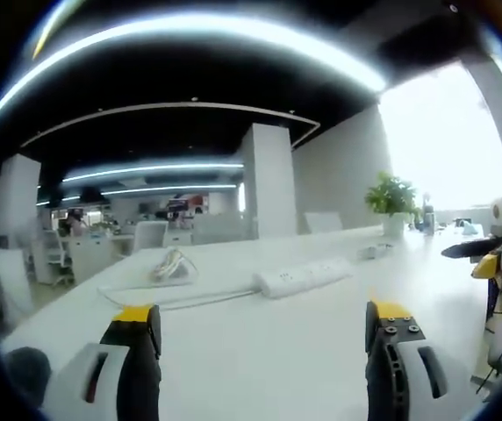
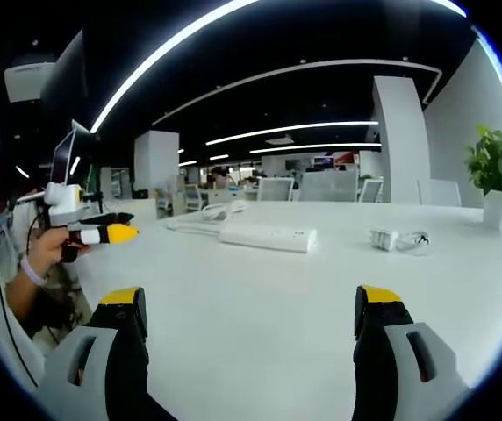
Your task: Straighten the power strip on the desk, plug the charger into it
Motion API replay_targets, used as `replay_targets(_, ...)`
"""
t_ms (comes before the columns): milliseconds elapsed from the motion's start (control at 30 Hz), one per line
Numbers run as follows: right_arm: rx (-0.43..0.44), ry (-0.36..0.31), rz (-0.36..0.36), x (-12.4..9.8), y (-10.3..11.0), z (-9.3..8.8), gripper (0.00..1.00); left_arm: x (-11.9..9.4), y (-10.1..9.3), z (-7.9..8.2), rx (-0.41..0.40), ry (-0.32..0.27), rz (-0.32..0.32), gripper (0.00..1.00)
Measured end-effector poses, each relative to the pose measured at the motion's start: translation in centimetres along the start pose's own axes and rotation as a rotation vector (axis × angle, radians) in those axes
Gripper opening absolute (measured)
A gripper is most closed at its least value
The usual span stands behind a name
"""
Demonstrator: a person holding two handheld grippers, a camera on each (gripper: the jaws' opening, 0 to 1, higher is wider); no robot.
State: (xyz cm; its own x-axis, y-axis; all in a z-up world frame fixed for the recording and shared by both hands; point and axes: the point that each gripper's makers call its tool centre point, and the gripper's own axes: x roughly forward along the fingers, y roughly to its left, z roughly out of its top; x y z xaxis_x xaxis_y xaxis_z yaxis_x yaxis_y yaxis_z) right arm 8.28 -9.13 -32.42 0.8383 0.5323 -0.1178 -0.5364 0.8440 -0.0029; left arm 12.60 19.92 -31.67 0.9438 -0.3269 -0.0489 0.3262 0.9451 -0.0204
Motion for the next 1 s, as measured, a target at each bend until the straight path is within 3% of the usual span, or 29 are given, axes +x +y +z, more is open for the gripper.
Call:
replay_targets(567,-0.012,-0.015,-0.017,-0.2,-0.4,0.6,0.98,-0.5,0.4,-1.1,-0.030,-0.007,0.026,0.99)
replay_targets(1000,-0.046,-0.056,0.004,0.2,-0.6,2.5,0.98,-0.7,0.3,-1.0,-0.028,-0.020,0.023,0.99)
